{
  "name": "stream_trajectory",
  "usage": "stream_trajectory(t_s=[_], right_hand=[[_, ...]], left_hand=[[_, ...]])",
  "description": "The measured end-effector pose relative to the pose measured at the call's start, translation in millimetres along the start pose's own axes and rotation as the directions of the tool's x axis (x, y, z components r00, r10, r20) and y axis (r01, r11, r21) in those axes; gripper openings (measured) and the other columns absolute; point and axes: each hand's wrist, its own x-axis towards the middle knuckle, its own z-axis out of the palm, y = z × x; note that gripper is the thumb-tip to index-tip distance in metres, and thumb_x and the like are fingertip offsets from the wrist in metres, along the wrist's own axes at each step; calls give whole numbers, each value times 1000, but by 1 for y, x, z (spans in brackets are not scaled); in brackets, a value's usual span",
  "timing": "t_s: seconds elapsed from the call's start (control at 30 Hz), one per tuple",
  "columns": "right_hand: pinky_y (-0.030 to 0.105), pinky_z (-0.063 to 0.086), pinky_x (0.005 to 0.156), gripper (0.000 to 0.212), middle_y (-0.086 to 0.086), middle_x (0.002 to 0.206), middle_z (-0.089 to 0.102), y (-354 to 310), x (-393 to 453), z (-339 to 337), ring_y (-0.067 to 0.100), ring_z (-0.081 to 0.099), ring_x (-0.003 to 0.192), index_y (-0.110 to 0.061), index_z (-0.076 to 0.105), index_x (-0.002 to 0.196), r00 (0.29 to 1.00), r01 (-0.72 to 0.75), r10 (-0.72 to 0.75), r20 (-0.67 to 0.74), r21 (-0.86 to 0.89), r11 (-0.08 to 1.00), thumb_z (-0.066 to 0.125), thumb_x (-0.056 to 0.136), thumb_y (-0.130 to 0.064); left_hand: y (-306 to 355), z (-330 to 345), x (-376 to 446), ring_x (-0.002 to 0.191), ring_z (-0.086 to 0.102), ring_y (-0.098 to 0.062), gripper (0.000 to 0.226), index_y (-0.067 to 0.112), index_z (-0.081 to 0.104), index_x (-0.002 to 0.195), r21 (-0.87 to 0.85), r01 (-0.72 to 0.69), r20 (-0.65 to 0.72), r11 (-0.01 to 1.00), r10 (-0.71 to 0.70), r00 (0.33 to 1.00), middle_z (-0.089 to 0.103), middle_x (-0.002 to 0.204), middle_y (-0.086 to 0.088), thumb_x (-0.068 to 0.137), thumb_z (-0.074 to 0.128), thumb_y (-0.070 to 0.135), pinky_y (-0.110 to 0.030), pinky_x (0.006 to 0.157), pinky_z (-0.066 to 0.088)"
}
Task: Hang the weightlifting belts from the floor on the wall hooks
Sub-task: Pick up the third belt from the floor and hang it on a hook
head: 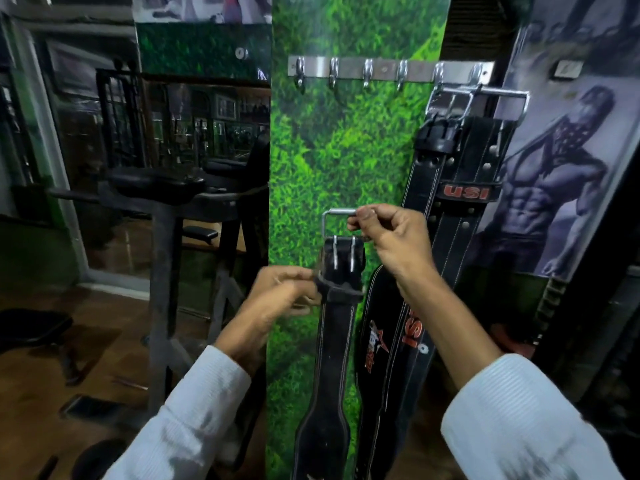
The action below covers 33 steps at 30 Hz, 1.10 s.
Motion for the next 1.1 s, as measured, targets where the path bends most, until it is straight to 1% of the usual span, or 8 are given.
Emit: stream_trajectory(t_s=[0.07,0.23,0.4,0.47,0.6,0.73,0.9,1.1], right_hand=[[16,54,77,19,5,87,80,-2,7,-2,6,74,81,-5,79,99,1000,-6,6,-21,22,1000,69,96,-22],[15,54,75,24,9,87,79,-17,21,0,7,73,78,3,78,99,999,28,-28,-30,23,999,68,98,-19],[15,53,73,27,1,91,81,-37,33,-8,4,74,82,-9,80,101,992,-11,31,-126,159,987,67,98,-33],[17,53,72,29,-6,90,80,-41,39,-15,2,73,80,-15,75,106,993,-68,89,-73,256,964,64,99,-40],[42,37,107,53,-19,110,76,-34,37,-24,3,67,103,-24,55,144,981,-193,179,74,290,937,71,94,-35],[21,46,85,33,-22,99,73,-28,40,-28,-14,68,88,-28,60,119,983,-184,172,67,236,954,71,94,-8],[13,47,67,36,-10,112,74,-31,61,-23,-6,70,86,-19,61,126,988,-151,156,-11,204,967,68,95,-1],[38,57,97,41,12,123,74,-31,72,-24,26,72,112,-21,63,119,994,-86,100,-38,263,961,70,89,6]], left_hand=[[19,-4,6,90,75,-30,21,12,80,98,-67,-96,-147,993,85,986,81,98,-9,87,66,0,-39,83,57],[62,23,34,76,65,-9,21,12,80,95,-6,-477,-176,879,468,866,75,84,7,94,74,32,-33,72,54],[102,53,64,68,65,-9,13,13,84,90,47,-593,-200,804,589,783,80,79,-3,90,77,24,-28,64,50],[125,62,76,65,64,-10,18,10,84,85,47,-615,-208,787,609,765,78,75,-3,87,77,27,-27,63,49],[174,74,108,65,57,-15,40,0,76,76,23,-629,-230,777,616,753,74,72,-24,78,78,40,-32,65,45],[204,79,140,60,58,-13,46,9,78,71,124,-616,-222,778,627,747,76,72,-19,72,75,54,-30,62,44],[220,89,167,49,47,-9,43,8,65,51,182,-521,-268,834,552,790,55,51,0,84,84,28,-20,55,38],[241,96,191,47,47,-8,33,15,64,56,214,-430,-357,877,480,801,54,50,8,79,86,25,-21,48,33]])
